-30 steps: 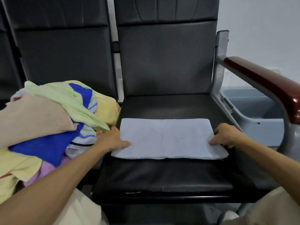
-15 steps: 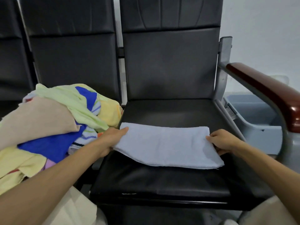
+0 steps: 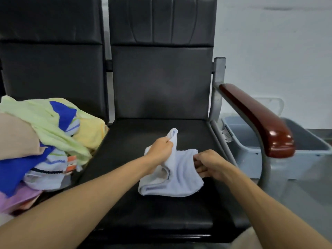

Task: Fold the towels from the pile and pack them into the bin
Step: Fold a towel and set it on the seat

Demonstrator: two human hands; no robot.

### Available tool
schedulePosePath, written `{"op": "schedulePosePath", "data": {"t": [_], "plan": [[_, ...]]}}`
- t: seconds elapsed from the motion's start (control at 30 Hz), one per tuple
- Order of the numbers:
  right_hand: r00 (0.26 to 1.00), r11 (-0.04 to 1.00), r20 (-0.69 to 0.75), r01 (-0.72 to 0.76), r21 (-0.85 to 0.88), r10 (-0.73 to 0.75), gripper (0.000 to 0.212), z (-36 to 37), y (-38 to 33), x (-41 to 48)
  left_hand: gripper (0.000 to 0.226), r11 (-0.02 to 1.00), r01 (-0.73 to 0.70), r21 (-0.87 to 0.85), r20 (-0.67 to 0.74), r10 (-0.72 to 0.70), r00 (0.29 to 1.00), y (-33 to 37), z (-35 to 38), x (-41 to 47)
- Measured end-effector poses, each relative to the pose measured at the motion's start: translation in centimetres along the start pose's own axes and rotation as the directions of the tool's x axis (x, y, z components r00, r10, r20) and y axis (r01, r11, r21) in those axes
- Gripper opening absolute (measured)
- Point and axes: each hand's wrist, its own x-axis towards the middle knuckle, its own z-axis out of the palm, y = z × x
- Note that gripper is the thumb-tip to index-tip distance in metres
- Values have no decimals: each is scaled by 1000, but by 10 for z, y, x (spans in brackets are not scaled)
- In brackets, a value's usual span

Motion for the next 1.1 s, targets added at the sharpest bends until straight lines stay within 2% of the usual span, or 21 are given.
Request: {"op": "schedulePosePath", "data": {"t": [0.1,0.2,0.3,0.4,0.47,0.57,0.67,0.77,0.83,0.93,1.0,1.1], "plan": [[1000,1000,-6,-9,8,9,35,1,2,4,30,986,-82,146,157,59,986,-8,28,-5],[999,999,-29,-22,-36,21,39,1,7,7,26,986,-120,112,324,78,943,-16,36,-11],[997,996,-67,-47,-82,41,49,3,12,13,23,987,-153,48,302,132,944,-26,14,-15],[990,979,-137,-43,-201,16,56,9,13,14,26,966,-224,128,215,193,957,-47,-24,-18],[981,914,-186,-21,-406,-60,65,15,12,15,26,951,-238,196,184,203,962,-64,-48,-21],[967,755,-219,-45,-654,-132,74,32,9,15,27,948,-215,233,150,183,972,-89,-75,-25],[952,609,-249,-90,-788,-181,66,43,9,16,29,962,-203,184,125,182,975,-104,-85,-26],[936,483,-215,-58,-874,-277,53,51,10,18,22,976,-168,140,149,147,978,-102,-84,-24],[920,454,-160,22,-891,-358,48,57,5,17,19,986,-147,73,144,136,980,-96,-84,-21],[876,524,-82,206,-827,-474,24,63,-11,7,20,993,-120,5,90,119,989,-88,-88,-17],[833,603,-32,372,-705,-552,21,69,-26,0,26,994,-107,-33,27,108,994,-87,-91,-13],[753,688,-56,566,-453,-656,17,87,-49,-13,46,985,-60,-164,-72,49,996,-88,-93,-11]]}}
